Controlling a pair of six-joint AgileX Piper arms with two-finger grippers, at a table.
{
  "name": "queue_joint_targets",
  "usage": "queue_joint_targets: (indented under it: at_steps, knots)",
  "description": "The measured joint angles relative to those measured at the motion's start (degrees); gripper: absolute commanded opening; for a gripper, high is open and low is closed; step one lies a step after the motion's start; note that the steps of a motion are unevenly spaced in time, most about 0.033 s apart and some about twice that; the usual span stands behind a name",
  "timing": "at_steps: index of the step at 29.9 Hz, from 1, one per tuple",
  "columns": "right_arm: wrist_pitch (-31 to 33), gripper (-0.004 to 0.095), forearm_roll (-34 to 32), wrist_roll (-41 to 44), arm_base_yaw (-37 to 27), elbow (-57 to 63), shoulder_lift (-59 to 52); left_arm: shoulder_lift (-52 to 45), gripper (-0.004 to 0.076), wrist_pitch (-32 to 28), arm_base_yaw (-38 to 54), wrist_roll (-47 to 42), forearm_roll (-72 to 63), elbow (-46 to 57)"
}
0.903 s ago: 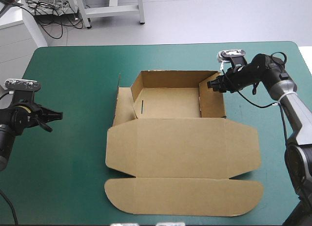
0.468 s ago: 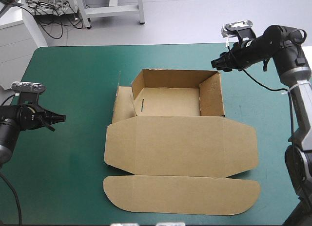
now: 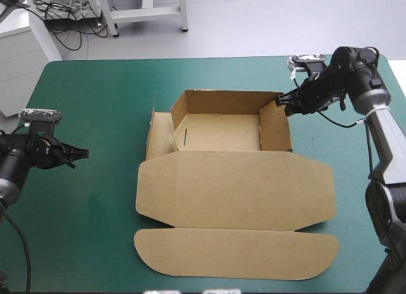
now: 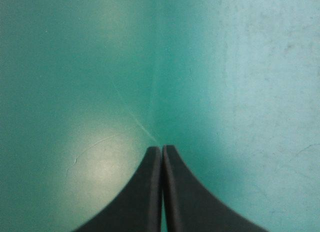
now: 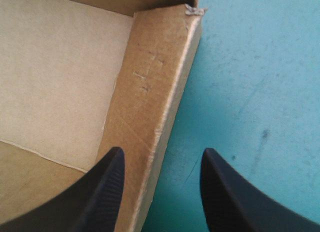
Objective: Fold the box
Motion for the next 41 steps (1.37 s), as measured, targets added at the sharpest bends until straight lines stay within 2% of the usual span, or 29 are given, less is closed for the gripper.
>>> queue_joint_targets:
  at_steps: [4,8,11,14,18,31,35,38,41]
  knots:
    - [-0.14,0.0439,1.52,0.99,0.00,0.42,3.60,0.00,-0.0010,0.00,0.00,0.00,-0.06,0.00]
    - [-0.34,0.0436,6.44,1.33,0.00,0.47,7.93,0.00,-0.0010,0.02,0.00,0.19,-0.06,0.00]
    - [-0.65,0.0383,8.19,1.33,0.00,0.47,10.39,0.00,-0.0010,0.02,0.00,0.39,-0.06,0.00]
    - [-0.78,0.0265,8.19,1.33,-0.06,0.47,12.31,0.00,-0.0009,0.02,0.00,0.39,0.08,0.00]
    - [-1.09,-0.0021,7.51,1.68,-0.17,0.47,13.25,0.00,-0.0010,0.02,0.00,0.43,1.08,0.00]
    - [-1.33,-0.0019,8.42,-0.29,-0.17,0.67,10.45,0.00,-0.0002,-0.03,0.00,0.43,1.67,0.00]
    - [-1.02,-0.0019,8.77,-1.27,-0.17,0.67,6.43,0.00,0.0092,-1.18,0.00,0.43,1.60,0.00]
    - [-0.91,-0.0019,9.86,-1.64,-0.17,0.67,3.76,0.06,0.0225,-3.64,0.00,0.43,-0.20,0.00]
    - [-0.78,-0.0019,10.20,-2.20,-0.19,0.67,1.39,0.45,0.0393,-5.57,0.00,0.43,-3.60,0.00]
